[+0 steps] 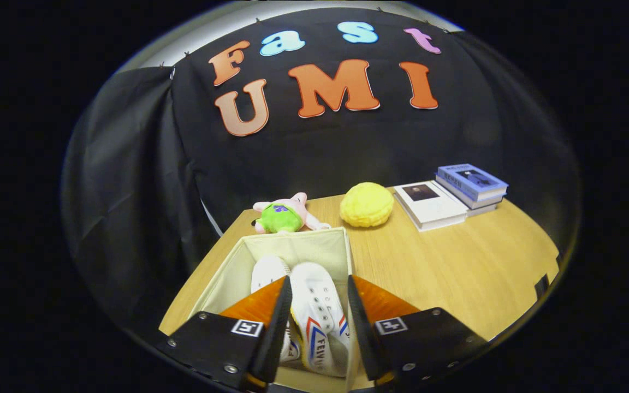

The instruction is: Open the storage box then place both shoes into the box .Put the left shoe in first, then the right shoe, with the right side of both shoes facing outward in a uniform manner.

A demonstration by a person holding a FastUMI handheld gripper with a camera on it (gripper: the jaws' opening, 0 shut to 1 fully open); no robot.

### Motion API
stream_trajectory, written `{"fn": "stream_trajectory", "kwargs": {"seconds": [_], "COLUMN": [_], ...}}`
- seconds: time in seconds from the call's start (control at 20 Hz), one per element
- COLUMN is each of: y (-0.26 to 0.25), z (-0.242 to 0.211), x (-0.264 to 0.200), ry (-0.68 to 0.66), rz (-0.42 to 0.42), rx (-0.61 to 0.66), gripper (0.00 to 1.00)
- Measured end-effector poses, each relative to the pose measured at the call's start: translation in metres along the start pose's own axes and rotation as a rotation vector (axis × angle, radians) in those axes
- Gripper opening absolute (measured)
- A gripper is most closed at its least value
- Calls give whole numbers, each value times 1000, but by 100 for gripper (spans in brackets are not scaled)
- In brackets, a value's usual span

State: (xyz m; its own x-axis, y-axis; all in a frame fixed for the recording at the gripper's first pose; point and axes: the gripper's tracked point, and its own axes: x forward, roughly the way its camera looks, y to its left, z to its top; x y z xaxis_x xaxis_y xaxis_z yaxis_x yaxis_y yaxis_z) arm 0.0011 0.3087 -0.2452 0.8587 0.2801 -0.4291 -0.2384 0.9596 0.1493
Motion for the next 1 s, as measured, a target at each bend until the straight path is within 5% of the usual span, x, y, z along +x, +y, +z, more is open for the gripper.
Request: {"fn": "stream_trajectory", "kwargs": {"seconds": [0.05, 0.15, 0.55, 1.0], "y": [0, -14, -73, -148], "z": [9, 35, 135, 164], "x": [-4, -17, -80, -130], "ry": [-16, -67, -257, -352], "rz": [6, -15, -60, -125], "rx": [-20, -73, -114, -94], "gripper": [79, 97, 98, 98]}}
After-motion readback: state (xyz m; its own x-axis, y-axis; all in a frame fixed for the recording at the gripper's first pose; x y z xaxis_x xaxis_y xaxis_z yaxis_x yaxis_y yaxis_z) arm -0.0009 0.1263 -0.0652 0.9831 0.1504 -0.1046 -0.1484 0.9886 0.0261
